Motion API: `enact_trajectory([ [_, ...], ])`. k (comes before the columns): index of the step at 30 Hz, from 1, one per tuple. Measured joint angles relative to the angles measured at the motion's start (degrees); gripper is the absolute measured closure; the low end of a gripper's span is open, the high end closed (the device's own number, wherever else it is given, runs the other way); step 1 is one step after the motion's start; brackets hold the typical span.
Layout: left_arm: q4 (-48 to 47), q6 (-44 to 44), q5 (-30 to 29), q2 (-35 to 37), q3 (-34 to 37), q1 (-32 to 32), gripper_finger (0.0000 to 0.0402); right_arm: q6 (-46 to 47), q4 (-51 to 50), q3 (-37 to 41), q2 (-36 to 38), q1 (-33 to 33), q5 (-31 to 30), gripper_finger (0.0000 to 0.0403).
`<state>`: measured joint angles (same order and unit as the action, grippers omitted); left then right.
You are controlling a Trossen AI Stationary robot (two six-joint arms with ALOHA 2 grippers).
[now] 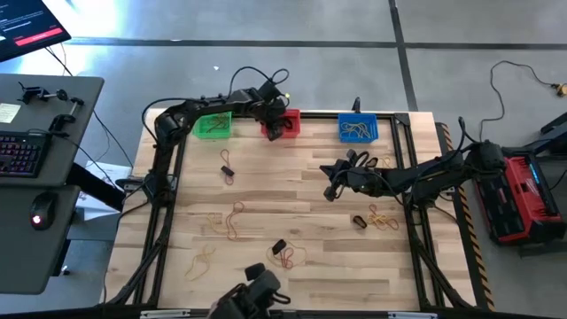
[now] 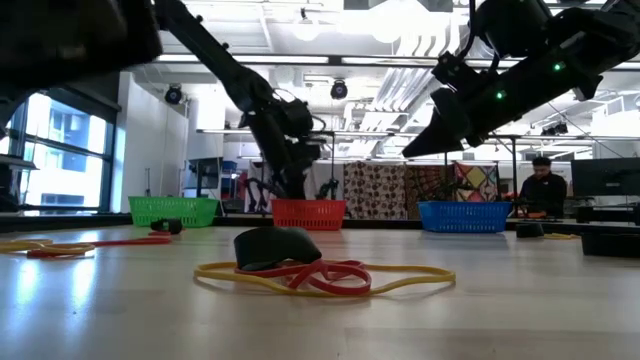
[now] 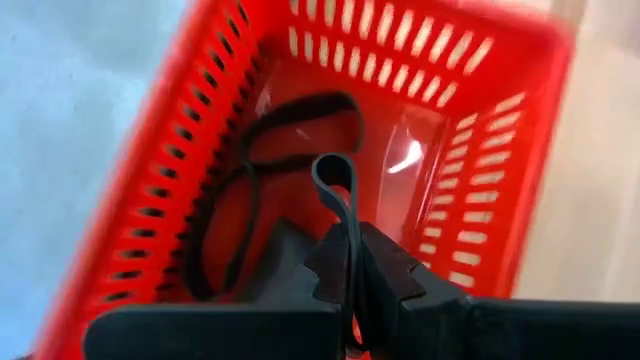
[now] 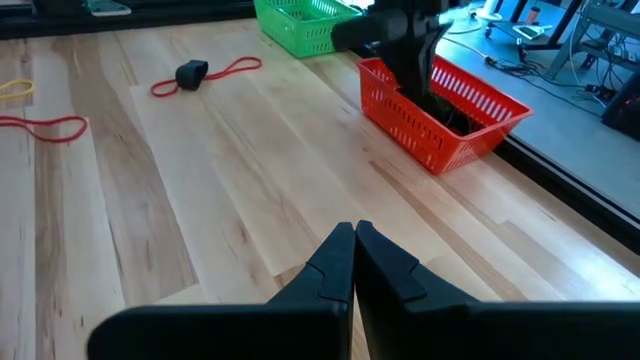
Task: Sort rubber bands into baskets
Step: Put the black rubber band into the red bin, then put the red rubber band into the green bin
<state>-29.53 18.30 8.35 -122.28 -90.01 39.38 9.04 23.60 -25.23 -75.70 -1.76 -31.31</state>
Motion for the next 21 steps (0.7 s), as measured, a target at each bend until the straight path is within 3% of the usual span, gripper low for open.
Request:
enact_trajectory([
  [8,0.4,-0.6,-2.9,-1.4,0.1,0.0,0.0388,0.1,-0.1,0.0,-1.6,0.0,-0.2,0.0403],
  [21,0.8,-0.7,-4.5,2.5,0.0,-0.1,0.0294,-0.1,0.6,0.0,-2.4,0.3,-0.2,0.0403],
])
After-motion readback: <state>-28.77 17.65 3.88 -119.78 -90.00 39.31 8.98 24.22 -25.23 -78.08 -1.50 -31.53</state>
